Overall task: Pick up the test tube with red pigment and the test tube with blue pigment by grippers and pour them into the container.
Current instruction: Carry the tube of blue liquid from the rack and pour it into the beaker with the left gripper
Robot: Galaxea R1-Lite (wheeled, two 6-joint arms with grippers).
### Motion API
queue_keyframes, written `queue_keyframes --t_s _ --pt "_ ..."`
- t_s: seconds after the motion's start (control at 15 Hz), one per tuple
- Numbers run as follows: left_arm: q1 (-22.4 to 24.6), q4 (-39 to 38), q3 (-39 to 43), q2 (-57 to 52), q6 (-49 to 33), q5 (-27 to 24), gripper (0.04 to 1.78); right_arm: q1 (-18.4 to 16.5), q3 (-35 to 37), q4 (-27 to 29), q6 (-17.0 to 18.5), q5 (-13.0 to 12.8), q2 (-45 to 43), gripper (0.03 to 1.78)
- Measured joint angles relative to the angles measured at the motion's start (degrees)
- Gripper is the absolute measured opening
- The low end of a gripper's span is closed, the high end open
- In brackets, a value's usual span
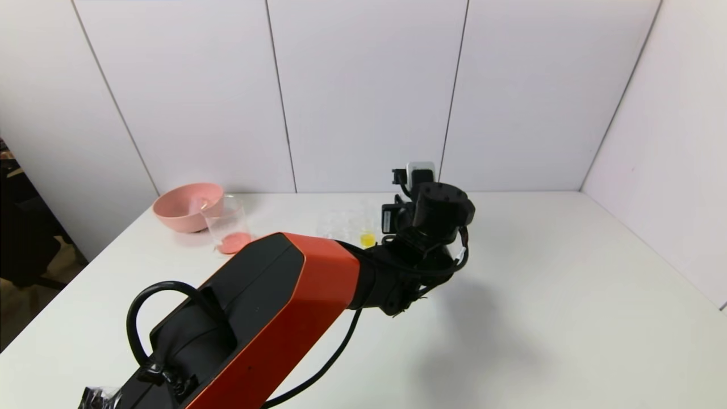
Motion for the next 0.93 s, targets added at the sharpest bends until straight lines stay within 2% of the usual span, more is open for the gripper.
queue_keyframes --t_s 0.73,0.93 --pt "-0.5 -0.3 0.7 -4.4 0.8 0.0 0.47 0.0 0.0 0.0 0.0 0.0 0.0 1.77" --pt "-0.3 -0.3 5.6 -8.5 0.4 -3.0 0.47 0.0 0.0 0.0 0.0 0.0 0.0 1.77"
